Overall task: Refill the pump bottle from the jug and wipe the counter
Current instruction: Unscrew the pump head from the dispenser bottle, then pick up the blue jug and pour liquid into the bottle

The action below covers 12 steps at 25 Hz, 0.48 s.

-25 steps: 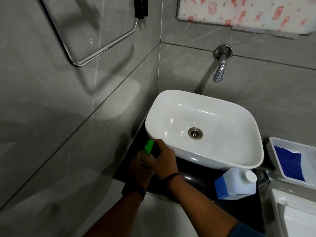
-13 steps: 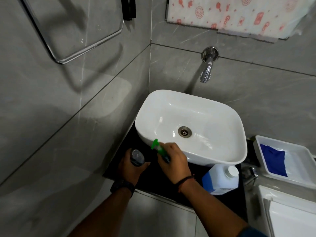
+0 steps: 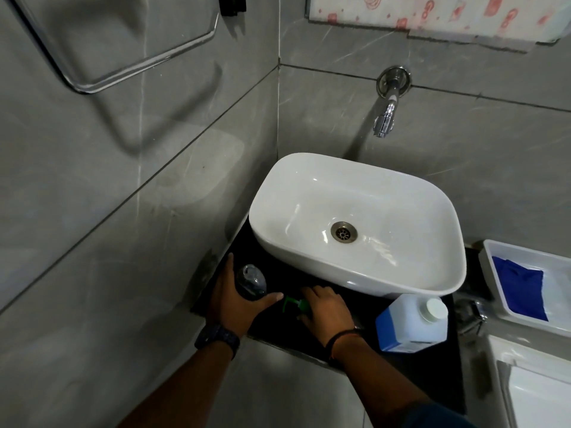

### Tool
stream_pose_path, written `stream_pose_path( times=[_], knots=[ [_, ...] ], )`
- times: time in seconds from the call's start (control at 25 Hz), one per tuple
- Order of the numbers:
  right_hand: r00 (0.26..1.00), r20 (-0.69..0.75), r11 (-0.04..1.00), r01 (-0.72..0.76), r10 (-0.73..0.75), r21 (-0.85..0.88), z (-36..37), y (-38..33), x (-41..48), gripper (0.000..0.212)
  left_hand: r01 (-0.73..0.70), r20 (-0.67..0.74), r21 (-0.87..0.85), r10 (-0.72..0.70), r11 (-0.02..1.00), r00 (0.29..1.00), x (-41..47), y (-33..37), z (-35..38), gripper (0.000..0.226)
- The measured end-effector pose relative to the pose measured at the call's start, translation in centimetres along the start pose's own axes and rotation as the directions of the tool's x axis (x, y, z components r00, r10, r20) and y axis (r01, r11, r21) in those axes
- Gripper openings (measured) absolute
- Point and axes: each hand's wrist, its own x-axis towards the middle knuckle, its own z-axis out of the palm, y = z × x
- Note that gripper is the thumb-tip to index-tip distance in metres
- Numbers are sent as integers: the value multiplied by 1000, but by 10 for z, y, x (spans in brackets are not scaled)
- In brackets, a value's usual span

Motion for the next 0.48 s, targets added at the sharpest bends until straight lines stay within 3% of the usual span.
stream_pose_path(
  times=[0.12, 0.24, 0.32, 0.4, 0.48],
  knots=[
    [995, -99, 989, 40, -25, 145, -18, -5, -5, 53, -54, -84, 23, 56, 998, 995, -1, 18, -13, 119],
    [958, -280, 958, 135, -62, 252, -63, -11, -16, 37, -261, -164, 146, 283, 954, 945, -6, 56, -19, 95],
    [854, -520, 940, 196, -23, 280, -96, -4, -30, 26, -396, -182, 216, 435, 892, 882, -12, 88, -13, 84],
    [680, -728, 932, 203, 86, 300, -121, 15, -45, 18, -461, -178, 188, 492, 867, 852, -20, 117, 2, 73],
    [583, -776, 896, 175, 240, 408, -141, 45, -67, 15, -539, -156, 133, 554, 832, 818, -35, 142, 26, 60]
  ],
)
